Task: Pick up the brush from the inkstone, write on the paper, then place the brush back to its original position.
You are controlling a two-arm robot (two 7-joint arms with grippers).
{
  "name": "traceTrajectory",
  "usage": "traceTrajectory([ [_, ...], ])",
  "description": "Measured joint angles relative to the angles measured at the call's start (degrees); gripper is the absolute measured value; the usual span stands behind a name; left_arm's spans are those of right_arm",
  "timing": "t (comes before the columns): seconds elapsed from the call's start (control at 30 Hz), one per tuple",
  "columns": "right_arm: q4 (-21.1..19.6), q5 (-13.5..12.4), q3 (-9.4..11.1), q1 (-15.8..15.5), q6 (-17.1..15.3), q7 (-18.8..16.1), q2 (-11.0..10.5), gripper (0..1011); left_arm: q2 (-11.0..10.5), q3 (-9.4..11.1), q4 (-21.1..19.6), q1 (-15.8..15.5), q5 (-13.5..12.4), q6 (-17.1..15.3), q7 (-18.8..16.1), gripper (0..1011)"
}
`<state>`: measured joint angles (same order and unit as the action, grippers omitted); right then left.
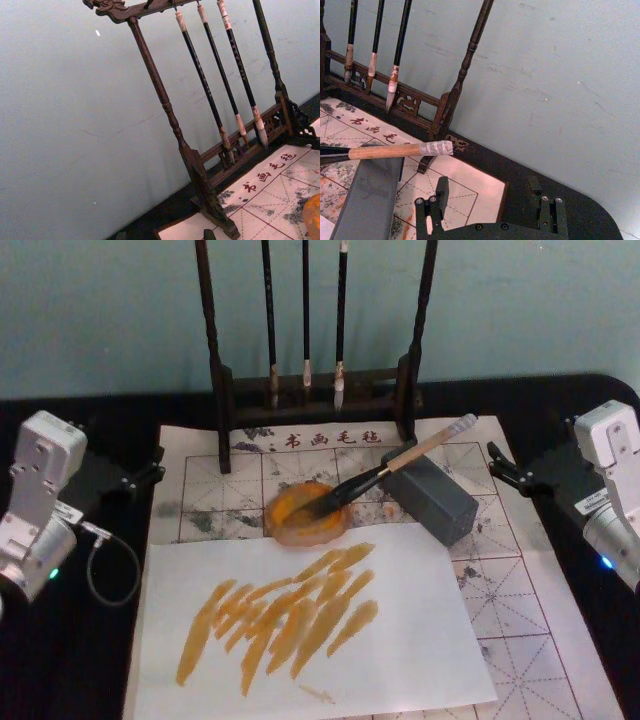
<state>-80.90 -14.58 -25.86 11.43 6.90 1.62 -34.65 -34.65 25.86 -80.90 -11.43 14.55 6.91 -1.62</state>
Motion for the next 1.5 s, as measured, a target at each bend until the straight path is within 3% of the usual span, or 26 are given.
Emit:
traceTrajectory([
  [1.5,0.00,0.03,0.00,0.00,0.00,0.00,0.00,1000,0.00,0.00,0.00,0.00,0.00,0.00,0.00,1001],
])
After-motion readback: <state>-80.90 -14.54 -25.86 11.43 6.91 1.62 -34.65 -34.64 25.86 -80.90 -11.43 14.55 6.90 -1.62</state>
